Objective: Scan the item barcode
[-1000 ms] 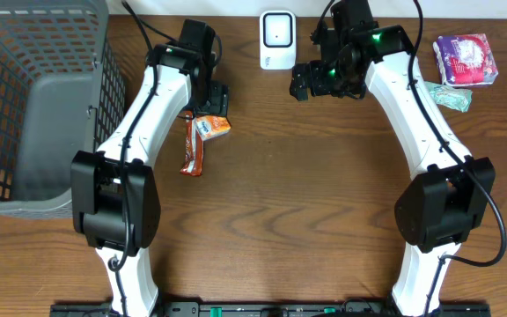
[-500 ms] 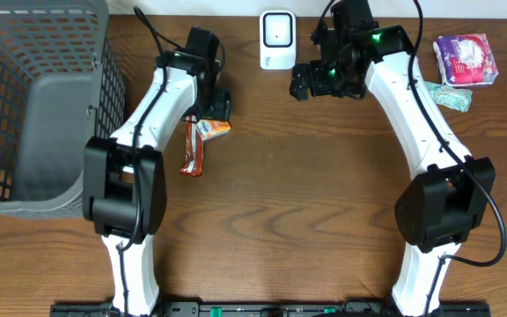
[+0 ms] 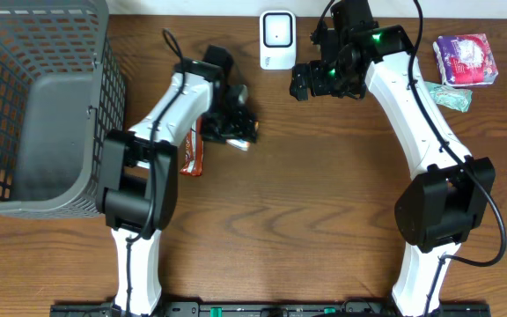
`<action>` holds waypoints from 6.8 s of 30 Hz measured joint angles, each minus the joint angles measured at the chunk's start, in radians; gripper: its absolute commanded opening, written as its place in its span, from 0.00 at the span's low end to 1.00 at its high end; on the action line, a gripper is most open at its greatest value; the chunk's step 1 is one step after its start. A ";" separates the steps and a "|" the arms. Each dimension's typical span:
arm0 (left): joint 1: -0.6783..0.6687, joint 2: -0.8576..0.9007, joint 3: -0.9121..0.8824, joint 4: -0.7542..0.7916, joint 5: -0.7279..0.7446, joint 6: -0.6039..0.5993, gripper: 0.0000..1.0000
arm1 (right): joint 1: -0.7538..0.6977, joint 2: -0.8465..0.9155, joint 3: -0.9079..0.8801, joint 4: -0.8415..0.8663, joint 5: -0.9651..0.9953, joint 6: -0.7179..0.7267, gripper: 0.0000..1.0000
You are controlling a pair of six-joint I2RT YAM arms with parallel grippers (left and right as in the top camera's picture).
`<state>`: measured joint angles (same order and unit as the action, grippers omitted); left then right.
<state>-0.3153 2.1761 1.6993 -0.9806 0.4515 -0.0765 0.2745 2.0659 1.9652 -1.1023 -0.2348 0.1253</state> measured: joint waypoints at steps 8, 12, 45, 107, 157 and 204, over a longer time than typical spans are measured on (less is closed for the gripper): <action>-0.135 -0.001 0.000 -0.034 0.199 0.004 0.77 | 0.000 0.000 0.000 0.000 0.000 0.000 0.99; -0.142 -0.034 0.000 -0.035 0.140 0.002 0.77 | 0.000 0.000 0.000 0.000 0.000 0.000 0.99; 0.207 -0.364 -0.073 -0.184 -0.481 -0.241 0.98 | 0.137 0.000 -0.283 0.274 -0.114 0.098 0.83; 0.207 -0.363 -0.073 -0.186 -0.481 -0.242 0.98 | 0.089 -0.170 -0.492 0.604 0.026 0.193 0.01; 0.207 -0.363 -0.073 -0.186 -0.481 -0.242 0.98 | 0.052 0.290 0.048 0.778 0.299 -0.029 0.01; 0.207 -0.362 -0.073 -0.186 -0.481 -0.242 0.98 | 0.046 0.313 0.219 0.436 0.790 -0.174 0.01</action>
<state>-0.1081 1.8141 1.6260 -1.1664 -0.0292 -0.3187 0.3202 2.3791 2.1838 -0.6666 0.5552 -0.0483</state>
